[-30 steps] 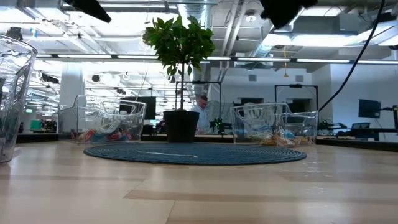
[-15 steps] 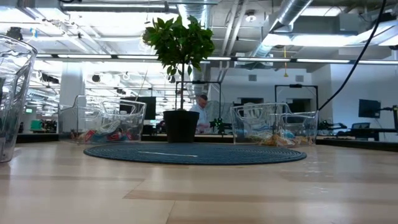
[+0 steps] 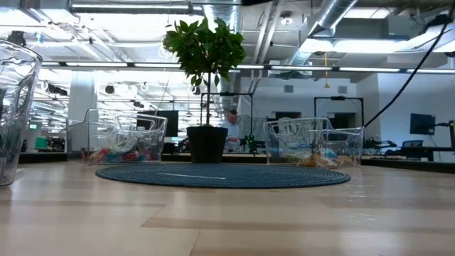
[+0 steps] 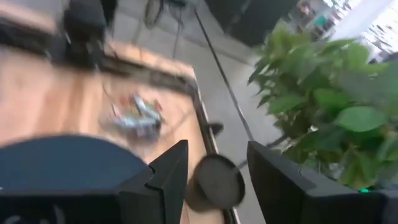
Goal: Pick and place Granola Bars by type
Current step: Return to Home Position
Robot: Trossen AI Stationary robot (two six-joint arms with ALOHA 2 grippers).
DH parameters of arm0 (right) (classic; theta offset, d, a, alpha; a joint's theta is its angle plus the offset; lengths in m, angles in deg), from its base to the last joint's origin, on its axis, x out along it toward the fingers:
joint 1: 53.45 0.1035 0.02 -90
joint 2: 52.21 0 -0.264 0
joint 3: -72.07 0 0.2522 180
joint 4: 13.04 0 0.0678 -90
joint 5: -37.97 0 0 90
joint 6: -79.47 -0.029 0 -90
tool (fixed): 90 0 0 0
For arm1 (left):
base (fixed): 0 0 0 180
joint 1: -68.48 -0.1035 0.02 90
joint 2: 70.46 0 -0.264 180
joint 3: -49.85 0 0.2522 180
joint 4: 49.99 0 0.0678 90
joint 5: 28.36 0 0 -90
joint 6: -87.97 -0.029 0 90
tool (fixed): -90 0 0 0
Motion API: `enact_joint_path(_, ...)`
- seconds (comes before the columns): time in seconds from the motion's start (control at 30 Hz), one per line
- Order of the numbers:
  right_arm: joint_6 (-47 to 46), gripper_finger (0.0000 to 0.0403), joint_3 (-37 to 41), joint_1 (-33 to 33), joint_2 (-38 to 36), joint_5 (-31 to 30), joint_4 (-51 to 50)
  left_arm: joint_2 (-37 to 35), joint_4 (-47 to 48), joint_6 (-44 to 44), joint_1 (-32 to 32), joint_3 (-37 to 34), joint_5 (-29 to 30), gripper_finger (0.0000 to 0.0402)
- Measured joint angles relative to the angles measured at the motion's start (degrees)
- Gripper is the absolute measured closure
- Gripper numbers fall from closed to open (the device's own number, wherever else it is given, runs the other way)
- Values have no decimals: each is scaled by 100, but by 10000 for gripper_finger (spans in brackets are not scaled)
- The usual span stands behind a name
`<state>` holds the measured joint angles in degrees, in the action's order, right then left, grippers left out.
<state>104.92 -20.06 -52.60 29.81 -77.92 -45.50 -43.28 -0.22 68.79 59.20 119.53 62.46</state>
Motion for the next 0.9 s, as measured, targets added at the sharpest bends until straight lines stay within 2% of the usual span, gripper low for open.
enact_joint_path(0.17, -189, 244, 227, -431, -773, 793, 299, -511, 3, 148, 0, -124, 2, 251)
enact_joint_path(0.37, -487, 244, 723, -549, -1749, 957, 640, -1139, -152, 342, -2, -547, 393, 251)
enact_joint_path(0.5, -600, 244, 1305, -553, -2330, 1093, 874, -1506, -239, 472, -2, -885, 491, 251)
enact_joint_path(0.7, -747, 244, 2388, -751, -3160, 1845, 1517, -1921, -743, 645, -2, -1427, 500, 251)
enact_joint_path(0.9, -1268, 244, 3443, -1201, -3908, 1847, 1849, -2059, -1169, 651, -2, -1882, 500, 251)
